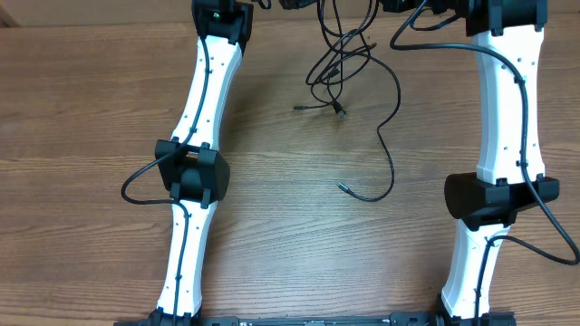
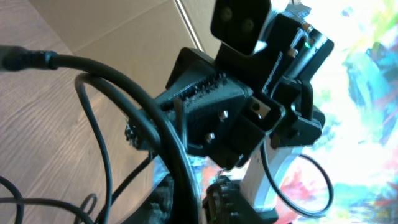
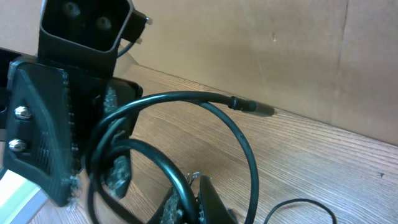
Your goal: Untangle cables
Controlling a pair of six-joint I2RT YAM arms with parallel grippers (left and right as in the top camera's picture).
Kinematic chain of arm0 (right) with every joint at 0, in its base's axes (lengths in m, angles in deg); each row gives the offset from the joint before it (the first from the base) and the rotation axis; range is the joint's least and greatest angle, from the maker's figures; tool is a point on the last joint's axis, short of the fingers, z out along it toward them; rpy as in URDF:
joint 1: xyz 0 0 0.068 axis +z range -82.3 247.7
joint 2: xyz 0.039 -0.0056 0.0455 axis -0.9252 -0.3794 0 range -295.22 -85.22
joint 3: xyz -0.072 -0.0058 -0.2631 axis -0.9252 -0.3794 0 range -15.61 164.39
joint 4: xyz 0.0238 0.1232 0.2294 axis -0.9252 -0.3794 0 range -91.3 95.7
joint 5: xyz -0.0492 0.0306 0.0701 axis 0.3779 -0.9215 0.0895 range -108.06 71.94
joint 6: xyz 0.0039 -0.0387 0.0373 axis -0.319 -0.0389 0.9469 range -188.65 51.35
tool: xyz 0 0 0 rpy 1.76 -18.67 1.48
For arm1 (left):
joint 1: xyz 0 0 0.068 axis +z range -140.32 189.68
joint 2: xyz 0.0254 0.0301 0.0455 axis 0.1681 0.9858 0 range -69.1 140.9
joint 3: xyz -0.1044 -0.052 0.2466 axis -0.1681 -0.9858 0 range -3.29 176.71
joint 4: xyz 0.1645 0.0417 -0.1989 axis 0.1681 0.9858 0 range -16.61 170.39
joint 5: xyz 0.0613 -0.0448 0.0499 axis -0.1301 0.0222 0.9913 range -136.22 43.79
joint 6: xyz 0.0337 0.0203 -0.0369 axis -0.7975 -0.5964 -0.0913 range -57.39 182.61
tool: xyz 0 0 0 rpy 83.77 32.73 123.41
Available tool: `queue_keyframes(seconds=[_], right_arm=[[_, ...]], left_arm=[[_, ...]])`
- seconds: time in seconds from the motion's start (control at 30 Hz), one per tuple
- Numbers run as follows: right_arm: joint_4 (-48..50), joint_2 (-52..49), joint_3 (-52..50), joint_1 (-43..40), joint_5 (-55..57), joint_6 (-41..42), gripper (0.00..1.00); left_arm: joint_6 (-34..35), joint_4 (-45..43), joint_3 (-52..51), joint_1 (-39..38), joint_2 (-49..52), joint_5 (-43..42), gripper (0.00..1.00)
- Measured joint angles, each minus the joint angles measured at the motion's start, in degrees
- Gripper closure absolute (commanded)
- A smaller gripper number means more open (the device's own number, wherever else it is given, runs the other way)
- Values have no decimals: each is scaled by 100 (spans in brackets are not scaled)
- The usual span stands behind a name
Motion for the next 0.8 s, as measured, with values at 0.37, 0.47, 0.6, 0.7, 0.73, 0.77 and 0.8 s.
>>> queue_keyframes(seconds=[0.37, 0.47, 0.6, 0.7, 0.73, 0.77, 0.8], right_arm=[[341, 188, -15, 0, 15, 87, 96], [444, 319, -15, 0, 15, 92, 96], [542, 527, -15, 0, 17, 111, 96], [603, 660, -15, 0, 15, 210, 96], [605, 671, -15, 0, 13, 256, 96], [601, 678, -15, 0, 15, 278, 96], [603, 678, -15, 0, 15, 299, 96]], left_arm=[[-435, 2, 2, 332, 0, -254, 75], [-533, 4, 2, 398, 0, -260, 77], [-732, 0, 2, 444, 0, -271, 67], [-883, 0, 7, 442, 0, -223, 58], [-979, 7, 7, 428, 0, -184, 58], [-1075, 2, 7, 422, 0, -160, 57], [-1200, 2, 7, 413, 0, -140, 57]])
